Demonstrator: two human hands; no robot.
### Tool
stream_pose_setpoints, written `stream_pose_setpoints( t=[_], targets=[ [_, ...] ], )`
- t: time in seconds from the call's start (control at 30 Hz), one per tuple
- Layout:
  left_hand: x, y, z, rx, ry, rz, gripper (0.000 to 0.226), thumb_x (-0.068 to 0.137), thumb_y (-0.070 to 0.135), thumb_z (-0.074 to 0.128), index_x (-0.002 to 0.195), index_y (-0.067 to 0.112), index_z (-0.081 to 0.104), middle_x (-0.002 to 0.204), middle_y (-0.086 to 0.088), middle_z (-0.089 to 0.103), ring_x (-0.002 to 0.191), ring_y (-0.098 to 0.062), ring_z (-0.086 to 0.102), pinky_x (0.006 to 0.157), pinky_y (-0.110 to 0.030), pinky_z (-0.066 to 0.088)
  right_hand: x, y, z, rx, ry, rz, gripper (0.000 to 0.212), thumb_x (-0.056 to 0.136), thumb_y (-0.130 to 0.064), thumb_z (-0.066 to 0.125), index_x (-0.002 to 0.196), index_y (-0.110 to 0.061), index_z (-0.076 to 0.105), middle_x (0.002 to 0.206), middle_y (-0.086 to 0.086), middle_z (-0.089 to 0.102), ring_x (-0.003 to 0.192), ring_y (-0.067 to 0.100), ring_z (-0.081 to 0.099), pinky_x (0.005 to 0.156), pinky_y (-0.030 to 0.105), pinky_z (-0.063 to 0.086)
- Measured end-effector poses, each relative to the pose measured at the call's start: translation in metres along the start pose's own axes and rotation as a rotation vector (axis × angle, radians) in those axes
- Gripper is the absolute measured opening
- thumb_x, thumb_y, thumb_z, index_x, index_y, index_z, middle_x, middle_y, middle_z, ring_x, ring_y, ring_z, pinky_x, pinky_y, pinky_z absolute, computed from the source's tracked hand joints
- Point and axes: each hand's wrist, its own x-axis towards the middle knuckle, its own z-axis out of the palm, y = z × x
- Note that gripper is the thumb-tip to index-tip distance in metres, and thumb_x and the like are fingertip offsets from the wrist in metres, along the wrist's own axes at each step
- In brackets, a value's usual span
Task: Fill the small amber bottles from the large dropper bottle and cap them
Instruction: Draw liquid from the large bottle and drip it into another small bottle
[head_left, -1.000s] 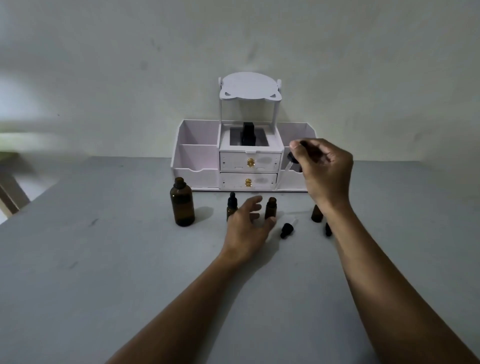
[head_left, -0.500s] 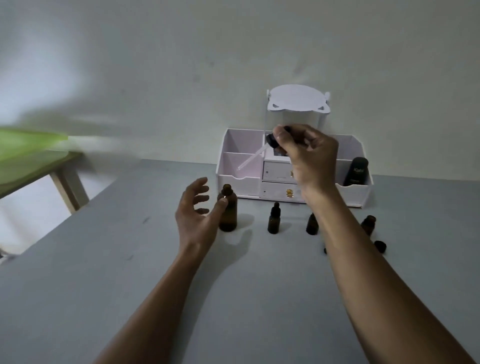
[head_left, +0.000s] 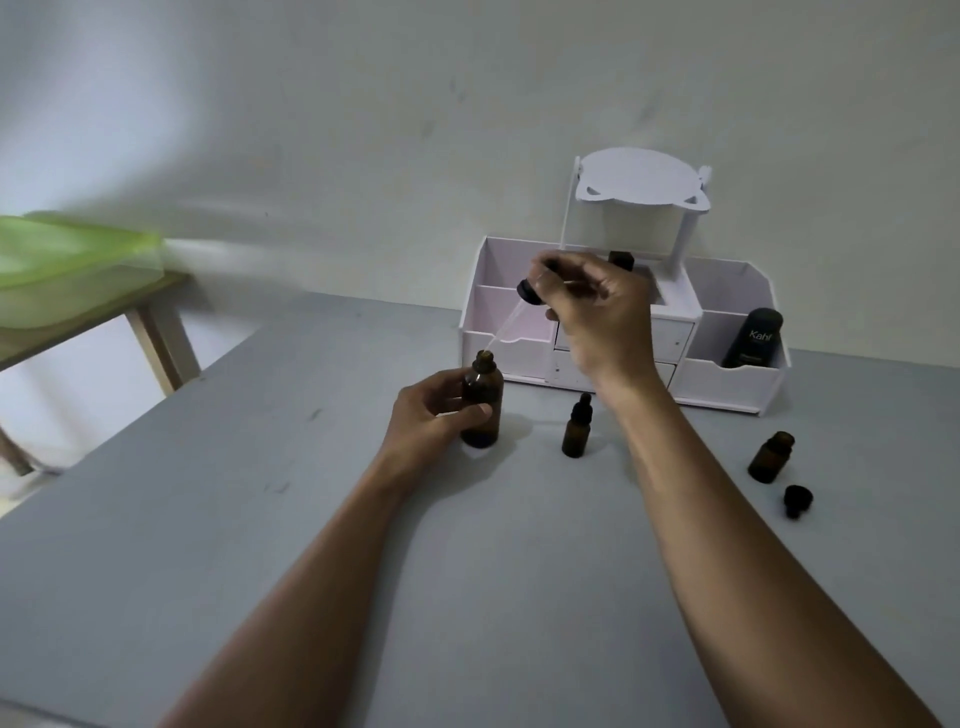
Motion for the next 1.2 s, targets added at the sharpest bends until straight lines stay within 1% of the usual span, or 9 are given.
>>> stream_pose_setpoints(
  t=[0.13,0.23,0.43,0.63,0.77,0.9,0.97,1.1,1.2],
  targets=[
    [0.000,-0.002,-0.001,0.014,-0.012,0.005,0.046,0.070,0.012,0.077,0.115,0.025,0.073,0.106,-0.001,0.079,0.098,-0.014,0.074,0.091,-0.029,0.056,-0.001,0.006,0.015,0.014,-0.038,0.011,0.019,0.087,-0.012,0.074,0.106,-0.015,0.074,0.088,-0.004,0.075,0.080,0.003,0.072,0.080,0.028,0.060],
    [-0.002,-0.002,-0.001,0.028,-0.012,0.003,0.052,0.071,0.014,0.077,0.122,0.017,0.071,0.108,-0.003,0.078,0.100,-0.013,0.074,0.089,-0.025,0.056,-0.007,0.014,0.021,-0.035,-0.107,0.057,0.018,0.088,-0.014,0.073,0.105,-0.007,0.075,0.087,-0.001,0.076,0.079,0.003,0.073,0.077,0.017,0.056],
    [-0.004,-0.002,-0.002,0.053,-0.010,0.002,0.053,0.072,0.017,0.077,0.125,0.015,0.070,0.110,-0.001,0.078,0.104,-0.014,0.073,0.095,-0.031,0.056,-0.021,0.036,0.029,-0.226,-0.227,0.125,0.015,0.087,-0.020,0.074,0.100,-0.013,0.077,0.090,-0.004,0.076,0.086,0.007,0.072,0.082,0.014,0.055],
    [-0.004,-0.002,-0.003,0.071,-0.010,-0.008,0.052,0.074,0.018,0.078,0.126,0.016,0.070,0.111,0.000,0.077,0.105,-0.014,0.073,0.096,-0.033,0.055,-0.024,0.042,0.034,-0.254,-0.190,0.127,0.011,0.087,-0.019,0.074,0.095,-0.012,0.078,0.085,-0.003,0.074,0.080,0.007,0.070,0.073,0.006,0.051],
    [-0.004,-0.003,-0.003,0.079,-0.012,-0.014,0.048,0.080,0.011,0.078,0.126,0.016,0.069,0.112,-0.001,0.077,0.106,-0.015,0.073,0.098,-0.035,0.056,-0.023,0.042,0.038,-0.268,-0.152,0.107,0.007,0.086,-0.016,0.075,0.090,-0.010,0.078,0.079,-0.007,0.070,0.073,0.002,0.066,0.067,0.002,0.048],
    [-0.004,-0.002,-0.004,0.078,-0.010,-0.016,0.050,0.077,0.013,0.078,0.127,0.014,0.069,0.113,-0.003,0.077,0.106,-0.016,0.073,0.099,-0.035,0.055,-0.023,0.040,0.041,-0.275,-0.123,0.105,0.005,0.085,-0.013,0.075,0.086,-0.009,0.077,0.073,-0.009,0.067,0.066,-0.003,0.063,0.063,0.003,0.047],
    [-0.004,-0.001,-0.004,0.082,-0.014,-0.018,0.051,0.076,0.015,0.078,0.127,0.015,0.069,0.113,-0.002,0.077,0.107,-0.016,0.073,0.099,-0.036,0.055,-0.023,0.039,0.041,-0.280,-0.123,0.104,0.006,0.086,-0.013,0.075,0.087,-0.008,0.077,0.074,-0.007,0.067,0.066,-0.003,0.063,0.063,0.003,0.047],
    [-0.006,0.000,-0.002,0.076,-0.006,-0.030,0.047,0.081,0.008,0.077,0.126,0.016,0.070,0.111,-0.001,0.077,0.105,-0.015,0.073,0.098,-0.036,0.055,-0.025,0.037,0.039,-0.308,-0.123,0.102,0.009,0.087,-0.021,0.074,0.091,-0.013,0.078,0.079,-0.009,0.070,0.071,-0.002,0.065,0.066,0.001,0.047],
    [-0.007,0.000,0.000,0.081,-0.001,-0.024,0.048,0.076,0.016,0.077,0.124,0.020,0.071,0.108,0.002,0.078,0.104,-0.014,0.073,0.100,-0.040,0.055,-0.023,0.033,0.036,-0.275,-0.088,0.086,0.011,0.087,-0.024,0.073,0.091,-0.015,0.078,0.083,-0.008,0.074,0.078,0.002,0.068,0.074,0.013,0.054]
  ],
)
